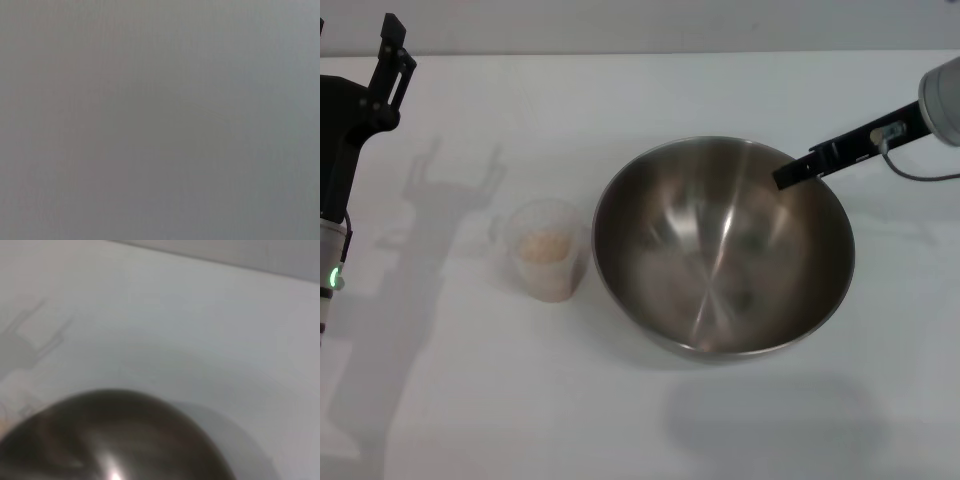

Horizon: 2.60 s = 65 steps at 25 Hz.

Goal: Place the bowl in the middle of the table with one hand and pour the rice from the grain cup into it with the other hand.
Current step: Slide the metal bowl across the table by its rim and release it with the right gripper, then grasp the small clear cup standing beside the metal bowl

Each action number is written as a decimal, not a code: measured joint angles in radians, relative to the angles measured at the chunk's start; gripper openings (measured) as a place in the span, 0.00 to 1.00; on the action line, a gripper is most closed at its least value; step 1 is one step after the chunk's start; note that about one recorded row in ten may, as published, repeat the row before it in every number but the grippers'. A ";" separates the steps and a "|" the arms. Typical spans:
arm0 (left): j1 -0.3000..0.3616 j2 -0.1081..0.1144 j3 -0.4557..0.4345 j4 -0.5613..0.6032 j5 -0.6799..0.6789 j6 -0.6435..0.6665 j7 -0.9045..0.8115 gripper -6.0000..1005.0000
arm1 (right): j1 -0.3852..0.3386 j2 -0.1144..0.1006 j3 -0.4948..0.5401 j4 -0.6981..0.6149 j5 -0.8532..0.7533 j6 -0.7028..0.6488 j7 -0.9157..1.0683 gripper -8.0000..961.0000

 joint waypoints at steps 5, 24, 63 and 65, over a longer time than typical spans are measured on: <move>0.014 0.000 -0.002 0.000 0.000 0.017 -0.001 0.80 | -0.002 0.000 0.000 -0.102 -0.002 0.006 -0.007 0.57; 0.039 0.003 -0.025 0.010 -0.008 0.044 0.001 0.80 | -0.178 0.010 -0.332 -0.375 -0.281 -0.576 -0.043 0.68; 0.065 0.000 -0.041 0.003 0.000 0.044 -0.007 0.80 | -0.359 0.013 -0.753 0.983 -0.192 -2.997 0.559 0.76; 0.083 0.002 -0.012 0.004 0.000 0.057 -0.002 0.80 | -0.359 0.013 -0.740 0.995 -0.192 -2.999 0.560 0.76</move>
